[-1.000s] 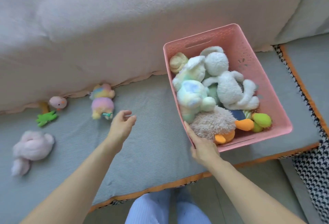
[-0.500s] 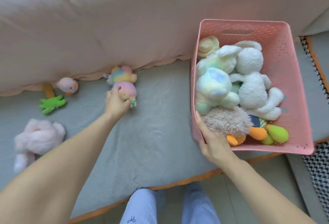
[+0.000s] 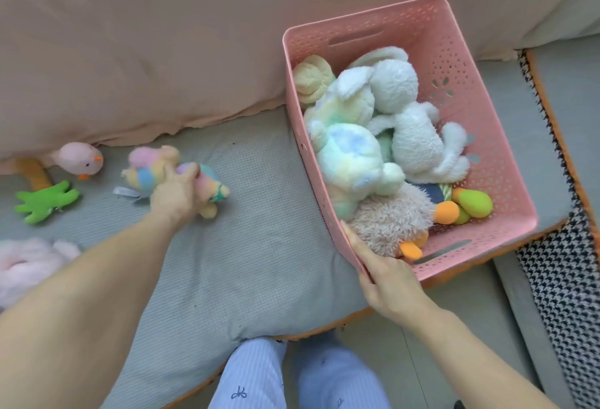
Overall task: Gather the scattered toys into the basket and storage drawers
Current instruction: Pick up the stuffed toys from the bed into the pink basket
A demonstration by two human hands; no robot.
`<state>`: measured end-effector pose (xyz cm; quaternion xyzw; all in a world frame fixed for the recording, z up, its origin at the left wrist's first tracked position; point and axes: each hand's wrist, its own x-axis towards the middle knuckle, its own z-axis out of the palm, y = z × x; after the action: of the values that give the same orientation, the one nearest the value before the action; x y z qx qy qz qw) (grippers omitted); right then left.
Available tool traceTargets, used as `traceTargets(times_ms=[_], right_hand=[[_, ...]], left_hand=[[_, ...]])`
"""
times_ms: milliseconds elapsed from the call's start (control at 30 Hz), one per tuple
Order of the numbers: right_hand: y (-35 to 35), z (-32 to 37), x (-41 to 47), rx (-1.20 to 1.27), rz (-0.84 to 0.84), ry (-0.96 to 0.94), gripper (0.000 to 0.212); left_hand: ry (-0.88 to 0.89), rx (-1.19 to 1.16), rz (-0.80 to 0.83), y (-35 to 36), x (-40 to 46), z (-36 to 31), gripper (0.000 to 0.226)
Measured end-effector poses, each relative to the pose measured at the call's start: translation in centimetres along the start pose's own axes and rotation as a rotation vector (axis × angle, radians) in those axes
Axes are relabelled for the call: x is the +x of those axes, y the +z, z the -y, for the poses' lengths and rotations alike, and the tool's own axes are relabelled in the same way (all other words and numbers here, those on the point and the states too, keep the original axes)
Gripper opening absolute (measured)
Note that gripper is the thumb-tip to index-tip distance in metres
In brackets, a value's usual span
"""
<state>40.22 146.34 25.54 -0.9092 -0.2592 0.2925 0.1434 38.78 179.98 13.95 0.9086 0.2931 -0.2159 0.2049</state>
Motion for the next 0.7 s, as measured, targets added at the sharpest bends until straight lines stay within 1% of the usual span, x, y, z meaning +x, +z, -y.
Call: traceTargets(times_ms=[67,133,167,200,233,300,333,367,433,467,500,533,567,633,700], right_hand=[[-0.2,0.1,0.0,-0.011,0.02,0.057,0.08],[-0.3,-0.1,-0.1,-0.036,0.028,0.077,0.083],[-0.3,-0.2,-0.2,-0.048,0.027,0.074,0.085],[-0.3,-0.2,-0.2,-0.054,0.019,0.073,0.085],[-0.2,-0.2,-0.2,-0.06,0.005,0.067,0.085],[-0.1,-0.3,0.0,-0.084,-0.032,0.058,0.085],[-0.1,-0.5,-0.1,-0.084,-0.031,0.062,0.085],[-0.1,-0.5,-0.2,-0.075,-0.022,0.07,0.085],[0.1,-0.4,-0.3,-0.054,-0.027,0.069,0.085],[0.1,-0.4,-0.4,-0.061,-0.022,0.063,0.084],[0.0,-0.4,-0.4,-0.07,-0.015,0.061,0.084],[0.0,-0.4,-0.4,-0.073,-0.007,0.059,0.084],[-0.1,-0.4,-0.3,-0.076,0.001,0.061,0.083],[-0.3,-0.1,-0.5,-0.084,0.033,0.069,0.081],[-0.3,0.3,-0.6,-0.076,0.058,0.075,0.081]], left_hand=[[0.04,0.054,-0.008,0.1,-1.0,0.3,0.025],[0.112,0.152,-0.054,0.1,-1.6,0.5,0.025],[0.151,0.202,-0.087,0.0,-1.5,0.5,0.028],[0.182,0.238,-0.103,-0.1,-1.2,0.5,0.036],[0.204,0.266,-0.082,-0.1,-0.7,0.5,0.051],[0.183,0.326,0.093,-0.3,0.2,0.3,0.082],[0.152,0.398,0.157,-0.3,0.3,0.0,0.088],[0.113,0.485,0.184,-0.1,-0.1,-0.2,0.089],[0.05,0.675,0.158,0.6,-2.0,-0.3,0.083],[0.036,0.727,0.123,1.2,-3.2,-0.3,0.08],[0.016,0.718,0.103,1.7,-4.5,-0.2,0.078],[-0.02,0.633,0.083,2.2,-6.0,0.1,0.076],[-0.072,0.477,0.065,2.5,-7.4,0.1,0.075],[-0.162,0.056,0.005,2.1,-10.0,-0.8,0.072],[-0.138,-0.213,-0.14,0.6,-12.0,-3.3,0.07]])
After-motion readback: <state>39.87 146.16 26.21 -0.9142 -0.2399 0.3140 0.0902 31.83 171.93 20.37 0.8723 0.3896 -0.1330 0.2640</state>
